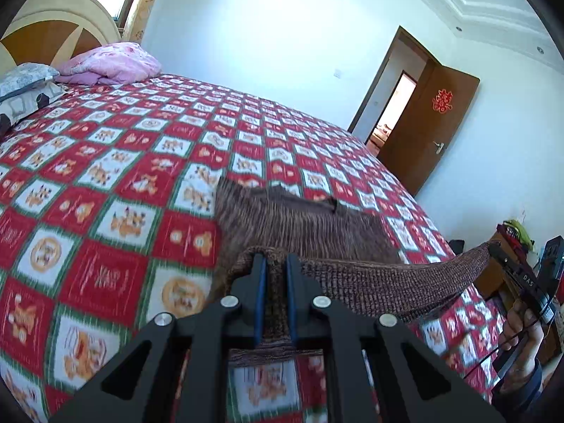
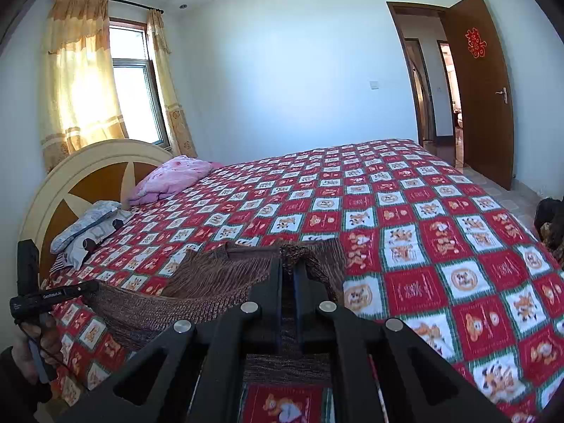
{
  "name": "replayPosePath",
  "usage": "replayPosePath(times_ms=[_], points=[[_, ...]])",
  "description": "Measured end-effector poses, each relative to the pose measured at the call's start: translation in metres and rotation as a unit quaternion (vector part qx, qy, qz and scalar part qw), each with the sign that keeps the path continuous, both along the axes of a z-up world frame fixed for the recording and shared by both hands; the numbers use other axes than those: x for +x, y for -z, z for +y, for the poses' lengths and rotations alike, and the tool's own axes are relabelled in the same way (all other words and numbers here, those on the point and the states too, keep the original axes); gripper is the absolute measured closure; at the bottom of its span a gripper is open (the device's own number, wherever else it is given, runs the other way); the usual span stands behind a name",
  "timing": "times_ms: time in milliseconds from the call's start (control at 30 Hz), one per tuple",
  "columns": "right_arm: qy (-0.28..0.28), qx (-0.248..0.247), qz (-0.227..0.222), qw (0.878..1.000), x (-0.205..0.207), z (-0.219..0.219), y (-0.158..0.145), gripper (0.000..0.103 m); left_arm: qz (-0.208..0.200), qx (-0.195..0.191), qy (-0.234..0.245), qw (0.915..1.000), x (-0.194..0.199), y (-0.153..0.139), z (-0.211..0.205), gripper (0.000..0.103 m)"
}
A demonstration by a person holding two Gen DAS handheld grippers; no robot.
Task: Fold small clothes
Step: 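Grasp the hem with the right gripper and lift it toward the collar with both, then lay the hem over the collar and open both grippers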
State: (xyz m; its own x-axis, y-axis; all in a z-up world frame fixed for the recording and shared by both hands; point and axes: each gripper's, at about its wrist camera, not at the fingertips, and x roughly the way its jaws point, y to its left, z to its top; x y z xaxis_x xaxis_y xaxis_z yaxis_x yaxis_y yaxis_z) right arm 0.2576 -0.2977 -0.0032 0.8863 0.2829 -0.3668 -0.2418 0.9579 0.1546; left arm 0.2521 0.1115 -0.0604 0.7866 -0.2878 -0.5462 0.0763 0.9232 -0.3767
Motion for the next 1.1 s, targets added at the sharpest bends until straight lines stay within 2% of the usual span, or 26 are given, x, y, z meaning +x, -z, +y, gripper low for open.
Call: replayPosePath(times_ms=[67, 300, 467, 800, 867, 900, 933, 1000, 1033, 1100], points=[[0.002, -0.002, 0.004, 1.000, 0.016, 0.001, -0.004, 0.098, 0.001, -0.008, -0.001, 1.0000, 0.014, -0.002, 0.003, 0.092], [0.016, -0.008, 0.027, 0.999, 0.075, 0.005, -0.004, 0.098, 0.010, -0.001, 0.002, 0.9999, 0.067, 0.001, 0.007, 0.092], [0.021, -0.019, 0.058, 0.998, 0.123, 0.010, 0.006, 0.098, 0.035, 0.009, -0.002, 0.9993, 0.106, 0.022, 0.011, 0.092], [0.037, -0.037, 0.149, 0.987, 0.226, 0.013, 0.061, 0.098, 0.114, -0.001, -0.011, 0.9935, 0.180, 0.082, 0.019, 0.091], [0.028, -0.048, 0.176, 0.983, 0.249, 0.017, 0.076, 0.098, 0.128, 0.000, -0.027, 0.9914, 0.190, 0.092, 0.022, 0.083], [0.033, -0.053, 0.187, 0.980, 0.260, 0.017, 0.083, 0.097, 0.133, 0.001, -0.043, 0.9901, 0.194, 0.095, 0.025, 0.083], [0.051, -0.064, 0.189, 0.979, 0.269, 0.017, 0.089, 0.093, 0.134, -0.005, -0.048, 0.9898, 0.197, 0.097, 0.027, 0.083], [0.071, -0.081, 0.178, 0.978, 0.279, 0.016, 0.094, 0.072, 0.132, -0.023, -0.069, 0.9886, 0.197, 0.096, 0.037, 0.082], [0.070, -0.077, 0.171, 0.980, 0.280, 0.014, 0.094, 0.059, 0.131, -0.027, -0.081, 0.9877, 0.195, 0.094, 0.041, 0.079], [0.074, -0.066, 0.166, 0.981, 0.275, 0.011, 0.092, 0.058, 0.118, -0.035, -0.092, 0.9882, 0.186, 0.088, 0.050, 0.075]])
